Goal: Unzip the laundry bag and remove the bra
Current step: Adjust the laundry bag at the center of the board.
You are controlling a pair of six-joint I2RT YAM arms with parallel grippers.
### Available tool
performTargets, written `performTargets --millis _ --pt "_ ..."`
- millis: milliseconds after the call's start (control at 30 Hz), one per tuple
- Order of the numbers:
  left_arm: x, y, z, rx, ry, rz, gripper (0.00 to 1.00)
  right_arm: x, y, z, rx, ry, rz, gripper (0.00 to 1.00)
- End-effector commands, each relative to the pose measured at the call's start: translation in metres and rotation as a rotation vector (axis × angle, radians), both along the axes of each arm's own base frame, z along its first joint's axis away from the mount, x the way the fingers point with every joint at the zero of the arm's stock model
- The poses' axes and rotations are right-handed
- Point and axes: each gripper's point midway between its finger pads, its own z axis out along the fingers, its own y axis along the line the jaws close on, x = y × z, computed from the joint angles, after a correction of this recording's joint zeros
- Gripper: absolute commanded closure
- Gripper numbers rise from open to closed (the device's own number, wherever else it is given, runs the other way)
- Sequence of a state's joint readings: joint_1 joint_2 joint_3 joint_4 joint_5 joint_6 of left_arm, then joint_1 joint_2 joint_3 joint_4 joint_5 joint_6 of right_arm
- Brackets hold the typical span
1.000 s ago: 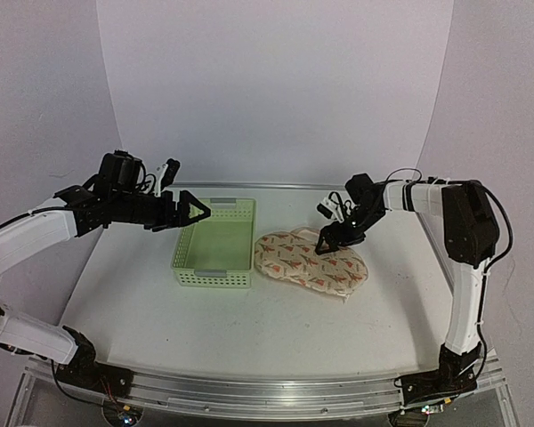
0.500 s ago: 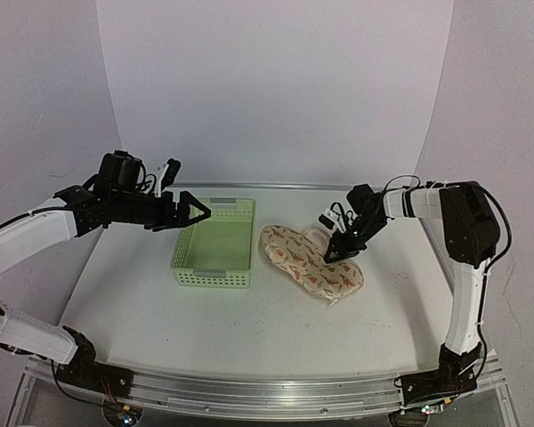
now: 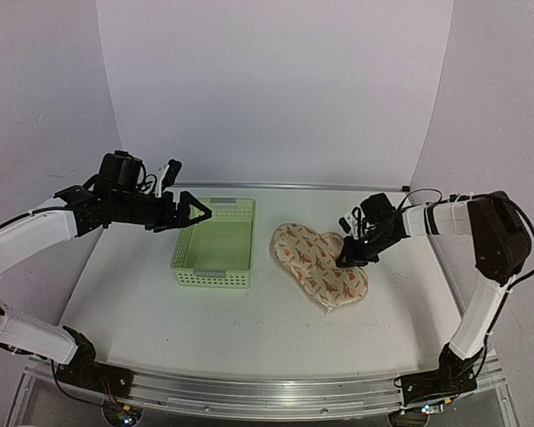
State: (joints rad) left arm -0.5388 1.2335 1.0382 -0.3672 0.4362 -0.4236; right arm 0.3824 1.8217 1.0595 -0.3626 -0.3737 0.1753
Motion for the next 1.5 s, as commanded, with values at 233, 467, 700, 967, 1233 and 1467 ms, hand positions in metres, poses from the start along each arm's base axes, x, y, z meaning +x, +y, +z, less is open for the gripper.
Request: performTargets --millis 233,467,700,967,1233,1467 --pt "-0.003 -0.035 0.002 -0.06 0.058 -0.08 0.01 0.008 0.001 0.033 0.151 -0.056 -0.551 1.0" --pt "-0.01 -0.087 0.007 -0.104 0.098 -0.146 0.01 0.0 0.005 0.039 0.125 -0.086 -0.599 1.0" --pt "-0.017 -0.164 -0.005 -0.176 0.206 -0.223 0.01 -0.006 0.003 0.042 0.081 -0.133 -0.505 1.0" --pt "-0.002 -0.221 -0.058 -0.222 0.416 -0.183 0.06 -0.019 -0.006 0.033 0.053 -0.124 -0.495 1.0" --pt "0.019 -0.233 -0.102 -0.19 0.514 -0.023 0.08 -0.025 -0.011 0.033 0.05 -0.128 -0.493 0.87" --pt "0.026 -0.252 -0.128 -0.168 0.574 0.043 0.09 -0.027 -0.01 0.039 0.068 -0.136 -0.485 0.58"
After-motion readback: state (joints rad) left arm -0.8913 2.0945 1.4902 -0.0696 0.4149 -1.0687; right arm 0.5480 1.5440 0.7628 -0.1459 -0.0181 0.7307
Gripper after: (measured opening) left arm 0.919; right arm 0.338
